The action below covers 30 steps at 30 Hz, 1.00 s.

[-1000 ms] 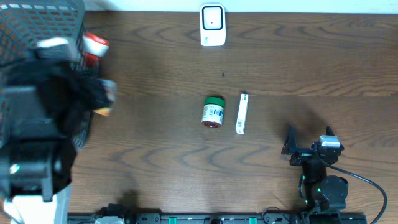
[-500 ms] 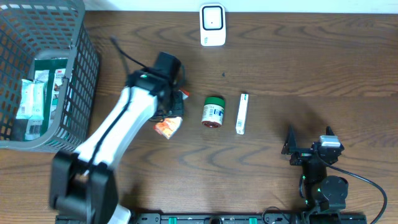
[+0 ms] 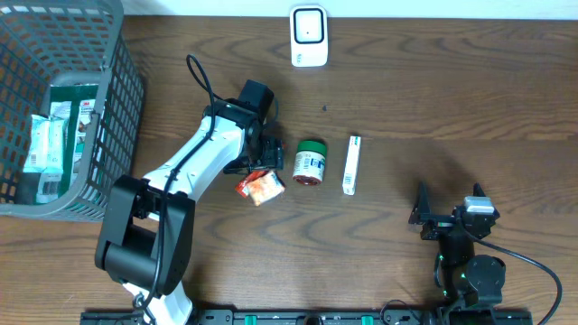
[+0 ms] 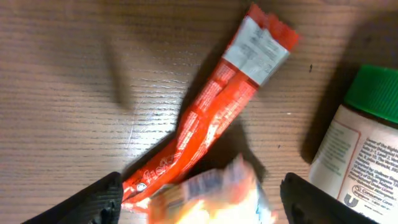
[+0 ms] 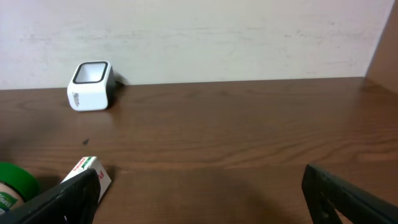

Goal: Scan the item barcode
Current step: 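Carry the red sachets out and drop them left of the jar, then reach the left gripper into the basket and grasp the green glove packs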

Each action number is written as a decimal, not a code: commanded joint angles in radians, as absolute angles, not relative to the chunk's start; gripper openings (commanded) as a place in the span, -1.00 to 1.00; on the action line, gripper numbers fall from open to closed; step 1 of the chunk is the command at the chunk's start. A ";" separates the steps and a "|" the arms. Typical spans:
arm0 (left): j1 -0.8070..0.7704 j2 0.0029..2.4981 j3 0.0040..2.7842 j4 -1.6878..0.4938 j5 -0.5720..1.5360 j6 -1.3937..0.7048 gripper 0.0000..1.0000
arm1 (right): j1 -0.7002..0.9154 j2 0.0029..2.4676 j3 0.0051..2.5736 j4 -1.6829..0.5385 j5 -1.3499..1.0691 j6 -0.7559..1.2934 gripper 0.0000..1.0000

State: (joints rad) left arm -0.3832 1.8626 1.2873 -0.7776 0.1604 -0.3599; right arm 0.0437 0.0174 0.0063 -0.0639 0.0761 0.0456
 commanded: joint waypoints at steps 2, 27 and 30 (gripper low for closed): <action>-0.382 1.796 1.332 -0.783 0.172 -0.334 0.66 | 0.054 0.015 0.006 -0.068 0.077 0.059 0.98; 0.406 1.517 1.937 -0.963 -0.043 -0.019 0.76 | 0.054 0.015 0.006 -0.068 0.077 0.059 0.99; 0.477 1.583 1.935 -0.982 -0.043 0.055 0.77 | 0.054 0.015 0.006 -0.068 0.077 0.059 0.98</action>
